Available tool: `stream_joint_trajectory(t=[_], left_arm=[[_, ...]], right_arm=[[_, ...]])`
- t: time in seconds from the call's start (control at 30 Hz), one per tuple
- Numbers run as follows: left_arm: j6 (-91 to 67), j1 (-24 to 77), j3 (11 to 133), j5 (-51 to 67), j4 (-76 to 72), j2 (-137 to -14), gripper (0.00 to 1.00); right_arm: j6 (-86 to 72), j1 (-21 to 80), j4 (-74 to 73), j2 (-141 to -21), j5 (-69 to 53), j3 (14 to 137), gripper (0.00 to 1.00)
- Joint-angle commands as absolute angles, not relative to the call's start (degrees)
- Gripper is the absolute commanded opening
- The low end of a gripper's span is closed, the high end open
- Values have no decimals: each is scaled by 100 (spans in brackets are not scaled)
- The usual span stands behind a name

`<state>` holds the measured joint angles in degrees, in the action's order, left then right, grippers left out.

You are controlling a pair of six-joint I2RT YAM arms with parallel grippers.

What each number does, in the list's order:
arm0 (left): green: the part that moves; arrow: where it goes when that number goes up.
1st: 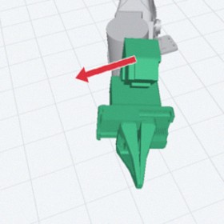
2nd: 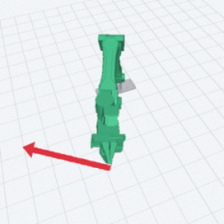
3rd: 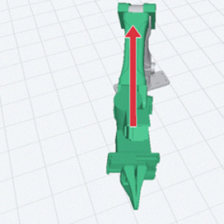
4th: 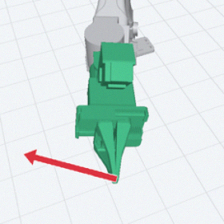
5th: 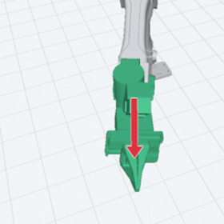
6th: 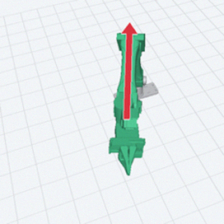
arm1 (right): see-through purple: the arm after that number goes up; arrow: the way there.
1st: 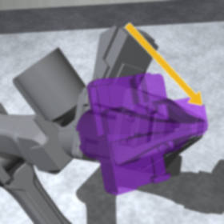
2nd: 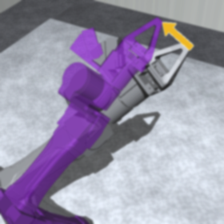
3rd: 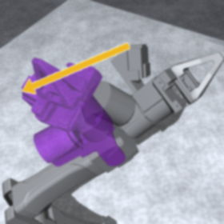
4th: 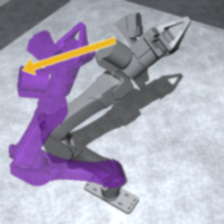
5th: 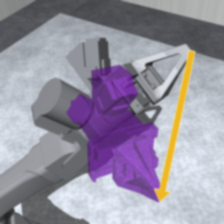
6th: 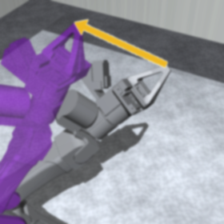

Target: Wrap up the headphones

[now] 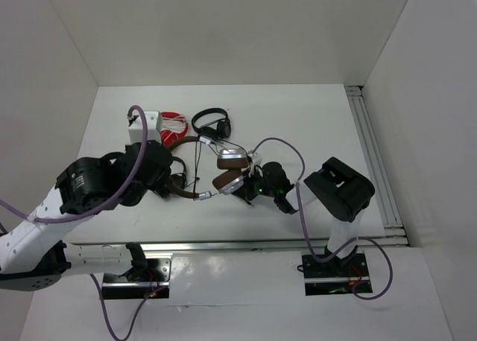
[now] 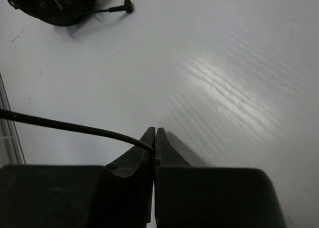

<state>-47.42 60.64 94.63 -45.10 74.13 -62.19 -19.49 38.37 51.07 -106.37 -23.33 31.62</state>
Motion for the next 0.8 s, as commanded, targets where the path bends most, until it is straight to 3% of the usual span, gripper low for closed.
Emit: stream_joint_trajectory(t=[0.0, 0.13, 0.27, 0.37, 0.53, 0.77], left_arm=[[-5413, 5810, 9738, -5062, 7189, -6161, 0], [-5301, 5057, 9572, -4949, 6585, -6301, 0], [-5159, 4115, 9519, -3959, 6013, -6757, 0], [-4836, 3534, 9519, -3587, 5652, -7170, 0], [-4781, 3094, 9055, -3665, 5520, -7584, 0], [-4668, 3041, 8166, -3814, 5273, -7778, 0]], right_arm=[[-2214, 4085, 5290, -10223, -1532, 2673, 0], [-2654, 5121, 4959, -9169, 67, 2093, 0], [-2882, 6571, 3642, -8194, 1868, 2267, 0], [-2953, 7477, 2352, -7798, 2519, 2670, 0], [-2585, 8664, 1067, -7277, 2751, 3452, 0], [-1811, 9035, -218, -7154, 3023, 5033, 0]])
